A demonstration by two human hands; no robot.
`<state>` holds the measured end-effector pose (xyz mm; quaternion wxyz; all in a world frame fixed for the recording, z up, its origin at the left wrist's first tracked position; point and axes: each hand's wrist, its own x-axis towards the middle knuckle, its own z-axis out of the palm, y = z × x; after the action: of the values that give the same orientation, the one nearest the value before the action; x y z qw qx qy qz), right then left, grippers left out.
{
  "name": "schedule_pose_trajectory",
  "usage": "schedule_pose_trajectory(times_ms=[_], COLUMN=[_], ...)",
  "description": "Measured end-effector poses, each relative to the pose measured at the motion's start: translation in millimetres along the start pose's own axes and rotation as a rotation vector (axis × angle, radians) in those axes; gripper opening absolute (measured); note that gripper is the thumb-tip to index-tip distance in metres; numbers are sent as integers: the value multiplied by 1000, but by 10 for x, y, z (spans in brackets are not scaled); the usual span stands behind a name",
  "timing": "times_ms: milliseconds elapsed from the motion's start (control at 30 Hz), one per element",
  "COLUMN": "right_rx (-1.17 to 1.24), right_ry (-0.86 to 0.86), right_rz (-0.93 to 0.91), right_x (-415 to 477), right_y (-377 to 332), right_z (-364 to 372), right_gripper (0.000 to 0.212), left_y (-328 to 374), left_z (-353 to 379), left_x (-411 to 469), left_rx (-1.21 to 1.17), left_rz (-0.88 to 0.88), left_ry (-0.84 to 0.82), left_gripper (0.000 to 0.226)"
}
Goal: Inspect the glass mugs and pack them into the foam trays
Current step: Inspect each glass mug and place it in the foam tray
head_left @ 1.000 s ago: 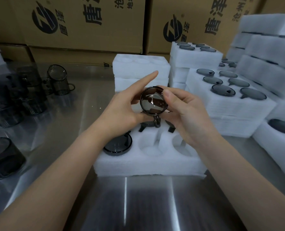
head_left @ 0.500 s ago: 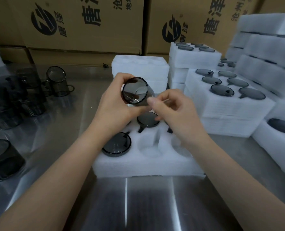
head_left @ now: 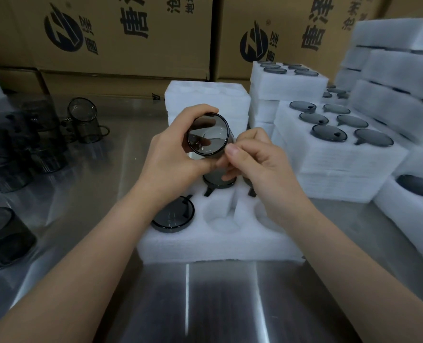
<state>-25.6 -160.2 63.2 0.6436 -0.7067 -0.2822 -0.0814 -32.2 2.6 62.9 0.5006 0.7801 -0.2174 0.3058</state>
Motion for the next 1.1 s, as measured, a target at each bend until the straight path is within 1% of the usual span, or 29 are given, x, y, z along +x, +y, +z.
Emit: schedule_pose_trajectory(times_ms=[133,267,467,500,567,667,733,833,900,1000,1100], right_rx=[97,168,181,201,234,229,183,82,64,38,-24], right_ry=[-45,-129,-267,-276,-280,-257,-220,-140,-124,-159,-183], right_rz=[35,45,58,68,77,44,13,-17,-3,22,26], right_x=[17,28,26,26,30,47,54,53,50,51,51], right_y=[22,33,-18,-28,-50,-64,-48,-17,-7,-34,-82], right_z=[-14,-43,-150,-173,-211,-248,-262,-244,-223,-205,-189], right_gripper=[24,25,19,21,26,23,19,10,15,24,32], left_y=[-23,-57,-99,-102,-106,-91,-65,-45,-42,-47,-57], left_z=[-14,-31,-67,-71,-80,-83,-78,-78,-73,-54,-40], left_x=[17,23,41,43,46,37,24,16,14,20,30], left_rx=[-54,-186,-278,-286,-306,-386,-442,-439,-431,-399,-320], left_rz=[-43,-106,-179,-195,-221,-268,-294,-313,-311,-302,-277], left_ry=[12,8,-39,-47,-66,-92,-122,-154,-167,-157,-143], left_gripper=[60,59,67,68,70,69,64,54,56,60,56])
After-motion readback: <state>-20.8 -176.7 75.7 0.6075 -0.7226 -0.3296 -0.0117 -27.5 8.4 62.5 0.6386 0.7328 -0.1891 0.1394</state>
